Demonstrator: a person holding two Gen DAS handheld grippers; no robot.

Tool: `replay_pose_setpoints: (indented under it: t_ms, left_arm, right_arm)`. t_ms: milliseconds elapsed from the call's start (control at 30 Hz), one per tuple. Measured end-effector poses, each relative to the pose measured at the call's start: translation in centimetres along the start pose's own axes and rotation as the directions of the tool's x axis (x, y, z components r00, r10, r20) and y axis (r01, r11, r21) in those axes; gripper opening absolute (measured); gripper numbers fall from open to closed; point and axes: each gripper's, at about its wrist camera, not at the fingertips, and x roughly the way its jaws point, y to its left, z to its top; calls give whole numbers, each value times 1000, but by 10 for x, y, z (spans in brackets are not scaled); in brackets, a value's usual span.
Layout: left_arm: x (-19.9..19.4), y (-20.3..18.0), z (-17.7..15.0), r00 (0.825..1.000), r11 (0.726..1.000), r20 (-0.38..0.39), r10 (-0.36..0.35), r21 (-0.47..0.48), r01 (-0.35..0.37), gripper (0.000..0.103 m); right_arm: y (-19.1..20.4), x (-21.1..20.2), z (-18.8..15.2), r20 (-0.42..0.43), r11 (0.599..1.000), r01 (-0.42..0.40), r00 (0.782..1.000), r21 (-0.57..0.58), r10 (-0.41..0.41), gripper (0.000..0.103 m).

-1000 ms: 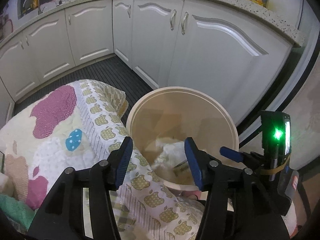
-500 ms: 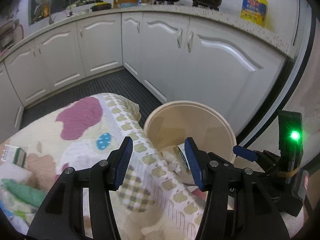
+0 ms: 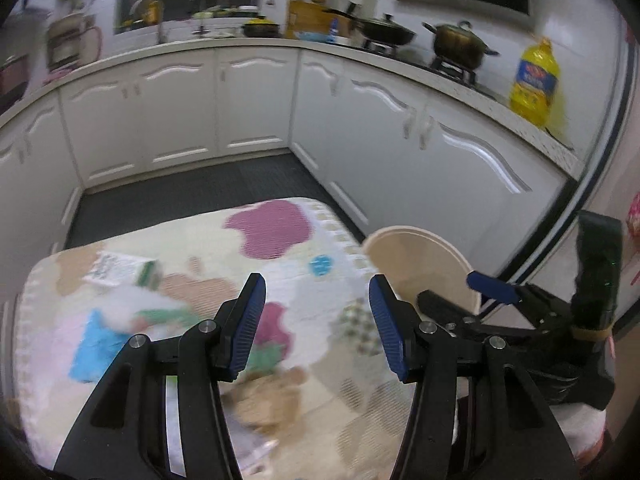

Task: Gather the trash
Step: 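Move both tools back over the trash on the table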

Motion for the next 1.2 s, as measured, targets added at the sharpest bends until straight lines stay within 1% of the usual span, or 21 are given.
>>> replay_pose_setpoints:
  t_ms: [100, 133, 267, 367, 467, 533, 567, 600, 733, 933, 1200]
  left_arm:
    - [-20, 34, -5, 999, 998, 11, 37, -43, -37, 52]
    - [-27, 48, -8, 999, 997, 13, 49, -64, -48, 52]
    - [-47, 92, -19, 997, 988, 11, 79, -135, -77, 52]
    - [-57, 118, -28, 996, 978, 4, 94, -186, -92, 52]
    - [-63, 134, -35, 994, 972, 0, 113, -206, -111, 53]
    - [-64, 145, -41, 994, 968, -7, 111, -227, -110, 56]
    - [-64, 151, -43, 994, 965, -9, 107, -241, -106, 61]
    - [-65, 156, -46, 995, 962, -8, 103, -253, -102, 62]
    - [-60, 173, -54, 995, 951, -22, 101, -291, -103, 62]
    - [-45, 189, -66, 995, 939, -59, 79, -331, -94, 63]
    - [-15, 213, -80, 994, 913, -103, 20, -404, -60, 63]
  right_arm:
    - [29, -2, 3, 9, 998, -48, 999, -49, 48, 82]
    - [34, -2, 3, 8, 997, -58, 998, -59, 59, 82]
    - [65, 4, -1, -10, 986, -120, 993, -113, 120, 82]
    - [84, 9, -6, -26, 978, -147, 989, -151, 145, 82]
    - [99, 15, -10, -41, 968, -172, 985, -181, 167, 82]
    - [108, 20, -12, -51, 960, -188, 982, -206, 181, 82]
    - [113, 22, -13, -57, 956, -194, 981, -220, 186, 82]
    - [120, 25, -15, -62, 951, -200, 980, -236, 191, 82]
    - [136, 36, -19, -83, 932, -222, 975, -286, 206, 82]
    - [148, 48, -21, -96, 919, -237, 971, -315, 217, 82]
    - [156, 65, -21, -118, 898, -253, 967, -359, 225, 82]
